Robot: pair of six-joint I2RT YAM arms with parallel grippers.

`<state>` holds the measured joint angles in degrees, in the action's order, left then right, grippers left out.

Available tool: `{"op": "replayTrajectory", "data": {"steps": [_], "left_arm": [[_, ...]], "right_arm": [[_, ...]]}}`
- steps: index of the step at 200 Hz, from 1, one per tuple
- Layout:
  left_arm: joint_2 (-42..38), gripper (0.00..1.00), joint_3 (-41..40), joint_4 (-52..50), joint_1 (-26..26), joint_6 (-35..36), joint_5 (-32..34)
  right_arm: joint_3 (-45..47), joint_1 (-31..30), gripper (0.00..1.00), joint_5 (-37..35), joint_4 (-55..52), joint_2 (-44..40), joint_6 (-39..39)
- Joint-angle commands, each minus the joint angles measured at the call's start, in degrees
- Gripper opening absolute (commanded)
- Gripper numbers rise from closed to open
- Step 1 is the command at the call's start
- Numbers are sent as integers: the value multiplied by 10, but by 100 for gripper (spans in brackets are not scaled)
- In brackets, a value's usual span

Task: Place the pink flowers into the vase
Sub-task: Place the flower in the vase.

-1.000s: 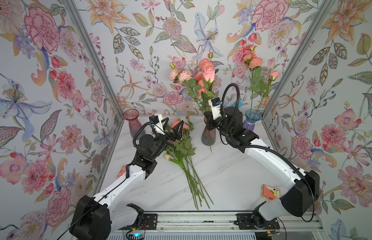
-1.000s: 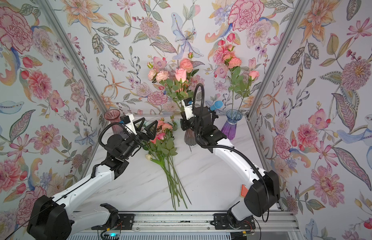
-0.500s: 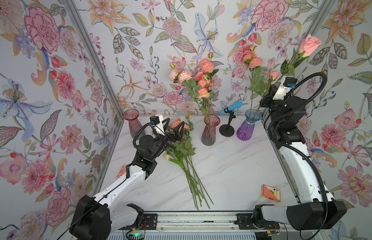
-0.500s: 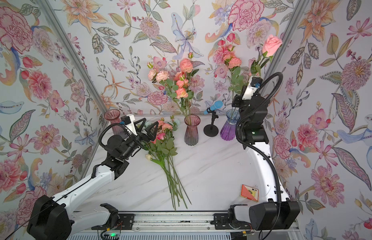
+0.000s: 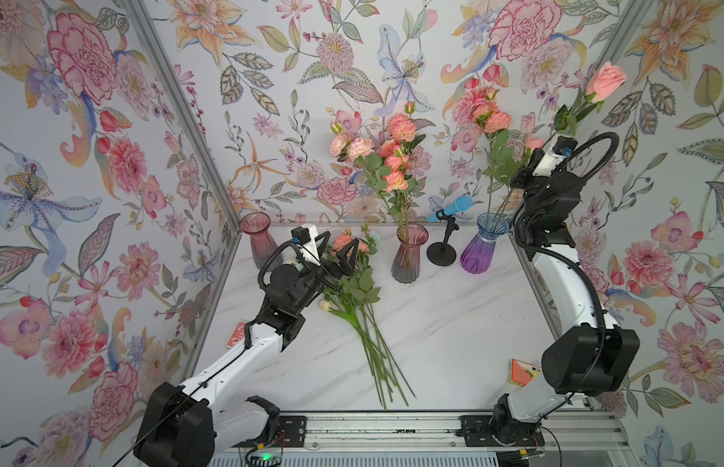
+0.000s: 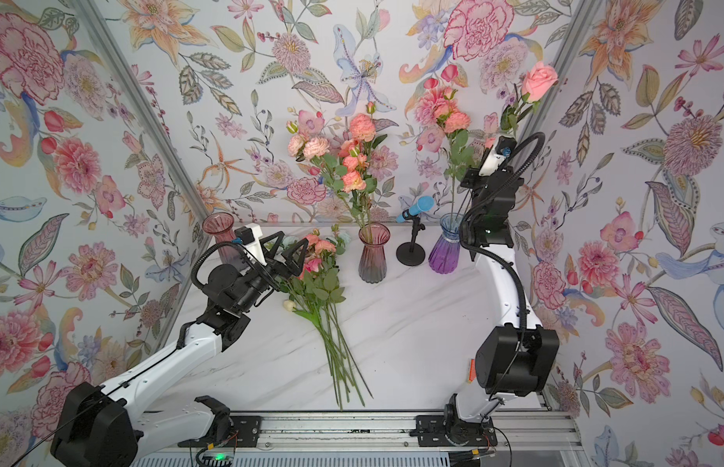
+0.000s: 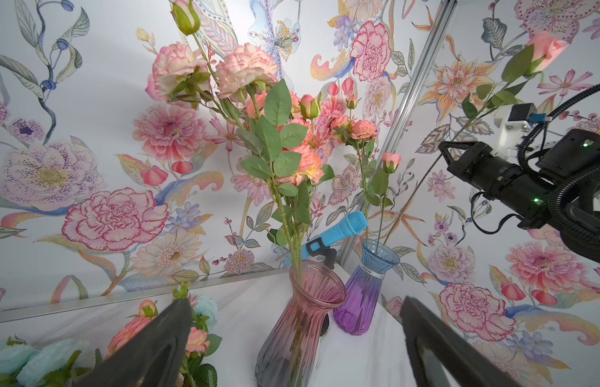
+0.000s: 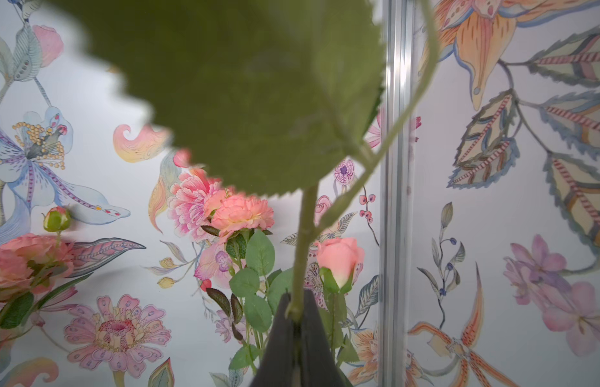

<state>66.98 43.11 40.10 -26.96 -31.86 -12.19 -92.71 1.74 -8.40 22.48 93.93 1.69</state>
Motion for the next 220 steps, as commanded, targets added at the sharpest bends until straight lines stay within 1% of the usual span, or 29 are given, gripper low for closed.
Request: {"op": "replayTrajectory", "data": {"steps": [1, 37, 50, 58, 74, 88, 107, 109, 112, 113, 119, 120, 125, 137, 151, 172, 189, 220], "left_arm": [[-16, 100, -4, -8, 1, 18, 0], [-10, 100, -5, -3, 1, 13, 2], [-7, 100, -3, -3, 1, 11, 1], [-4, 100, -1, -5, 1, 11, 0], [-2, 100, 4, -10, 1, 14, -2], [-1, 100, 5, -10, 1, 14, 0], [0, 100, 3, -6, 1, 14, 4], [0, 100, 2, -6, 1, 14, 5], [0, 100, 2, -6, 1, 14, 5], [0, 100, 2, -6, 1, 14, 5], [-1, 100, 2, -5, 1, 14, 6], [-1, 100, 1, -5, 0, 14, 6], [-2, 100, 1, -5, 1, 14, 7], [-4, 100, 0, -5, 1, 13, 8], [-5, 100, -2, -6, 1, 13, 8], [-4, 100, -5, -3, 1, 8, 5], [-5, 100, -6, 0, 1, 3, 5], [-11, 100, -8, -5, 2, 3, 6]], "right_arm": [[-23, 1, 0, 2, 21, 21, -12], [39, 1, 1, -5, 28, 42, -12], [63, 1, 3, -7, 31, 49, -7], [69, 1, 6, -11, 25, 54, -4], [71, 2, 18, -22, 10, 64, 0], [68, 3, 24, -24, -4, 64, 14], [62, 5, 43, -27, -11, 59, 23], [59, 4, 47, -28, -15, 59, 25], [57, 5, 48, -29, -17, 58, 25], [55, 5, 51, -30, -20, 58, 26], [51, 5, 56, -30, -26, 57, 26], [49, 4, 58, -31, -29, 55, 26], [46, 4, 64, -32, -34, 52, 26], [42, 3, 74, -39, -45, 45, 25], [44, 3, 83, -36, -55, 36, 28], [57, -3, 93, -41, -76, 12, 36], [89, -22, 100, -48, -84, -23, 33], [127, -94, 99, -55, -119, -77, -6]]}}
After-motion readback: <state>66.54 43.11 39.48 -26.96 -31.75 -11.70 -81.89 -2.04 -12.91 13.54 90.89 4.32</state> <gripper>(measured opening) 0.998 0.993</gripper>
